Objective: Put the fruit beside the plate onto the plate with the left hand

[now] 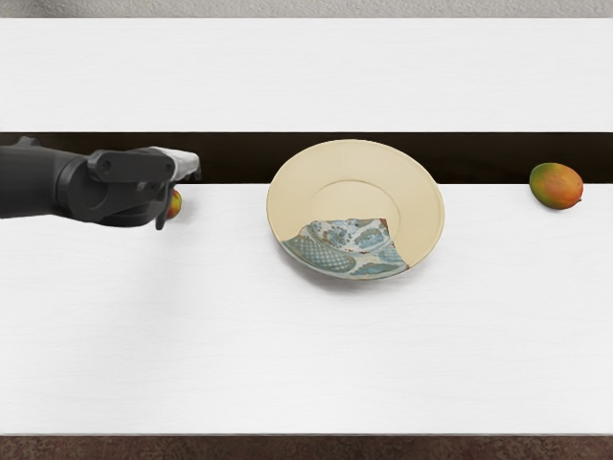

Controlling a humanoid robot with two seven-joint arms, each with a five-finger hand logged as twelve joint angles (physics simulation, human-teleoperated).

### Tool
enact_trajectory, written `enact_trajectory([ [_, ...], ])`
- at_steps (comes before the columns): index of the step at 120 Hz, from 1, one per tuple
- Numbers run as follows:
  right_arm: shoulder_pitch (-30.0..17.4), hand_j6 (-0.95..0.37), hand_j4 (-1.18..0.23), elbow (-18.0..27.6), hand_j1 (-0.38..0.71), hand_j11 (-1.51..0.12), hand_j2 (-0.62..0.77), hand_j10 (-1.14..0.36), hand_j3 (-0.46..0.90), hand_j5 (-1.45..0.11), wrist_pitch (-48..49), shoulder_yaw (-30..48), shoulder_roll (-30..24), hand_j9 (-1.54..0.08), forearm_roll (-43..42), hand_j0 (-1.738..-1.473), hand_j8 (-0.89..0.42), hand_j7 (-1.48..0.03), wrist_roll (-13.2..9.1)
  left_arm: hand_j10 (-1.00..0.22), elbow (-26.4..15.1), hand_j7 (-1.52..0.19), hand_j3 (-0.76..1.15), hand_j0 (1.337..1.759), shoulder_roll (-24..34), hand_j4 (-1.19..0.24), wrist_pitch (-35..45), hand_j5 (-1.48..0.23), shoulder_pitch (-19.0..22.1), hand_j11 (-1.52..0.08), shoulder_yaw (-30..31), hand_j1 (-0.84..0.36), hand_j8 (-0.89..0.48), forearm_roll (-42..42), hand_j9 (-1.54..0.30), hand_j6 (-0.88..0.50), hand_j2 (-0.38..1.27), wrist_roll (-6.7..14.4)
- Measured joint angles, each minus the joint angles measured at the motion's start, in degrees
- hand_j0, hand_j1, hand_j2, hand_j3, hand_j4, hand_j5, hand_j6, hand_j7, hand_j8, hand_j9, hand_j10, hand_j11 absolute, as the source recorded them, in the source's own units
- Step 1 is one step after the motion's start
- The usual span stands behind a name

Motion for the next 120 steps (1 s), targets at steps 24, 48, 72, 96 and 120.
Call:
enact_trajectory([
  [24, 0.0, -0.03, -0.03, 0.0, -0.31, -0.04, -0.01, -0.03, 0.00, -0.04, 0.0, 0.0, 0.0, -0.04, 0.0, -1.658, -0.03, -0.04, 0.0, -0.26, 2.0, -0.34, 0.00, 1.658, -0.1, -0.26, -3.1, -0.34, 1.0, -0.34, -0.1, 0.04, -0.26, -0.1, -0.34, -0.26, 0.05, -1.0],
  [48, 0.0, -0.03, -0.03, 0.0, -0.31, -0.04, -0.01, -0.03, 0.00, -0.04, 0.0, 0.0, 0.0, -0.04, 0.0, -1.658, -0.03, -0.04, 0.0, -0.26, 4.2, -0.71, 0.00, 1.658, -0.1, -0.02, -6.2, -0.70, 1.9, -0.34, -1.2, 0.04, -0.26, 0.3, -0.34, 0.00, 0.05, -1.4],
  [72, 0.0, -0.03, -0.03, 0.0, -0.31, -0.04, -0.01, -0.03, 0.00, -0.04, 0.0, 0.0, 0.0, -0.04, 0.0, -1.658, -0.03, -0.04, 0.0, -0.28, 6.0, -0.56, 0.00, 1.658, -0.4, -0.17, -7.2, -0.54, 2.0, -0.36, -2.3, 0.02, -0.28, 0.2, -0.36, -0.15, 0.06, -1.4],
  [96, 0.0, -0.03, -0.03, 0.0, -0.31, -0.04, -0.01, -0.03, 0.00, -0.04, 0.0, 0.0, 0.0, -0.04, 0.0, -1.658, -0.03, -0.04, 0.0, -0.29, 6.3, -0.58, 0.00, 1.658, -1.3, -0.24, -5.2, -0.46, 3.0, -0.38, -2.6, 0.00, -0.29, 0.2, -0.38, -0.17, 0.06, -1.2],
  [120, 0.0, -0.03, -0.03, 0.0, -0.31, -0.04, -0.01, -0.03, 0.00, -0.04, 0.0, 0.0, 0.0, -0.04, 0.0, -1.658, -0.03, -0.04, 0.0, -0.30, 6.4, -0.64, 0.00, 1.658, -1.4, -0.13, -2.7, -0.76, 4.0, -0.39, -2.6, -0.01, -0.30, 0.3, -0.39, -0.15, 0.06, -1.2],
])
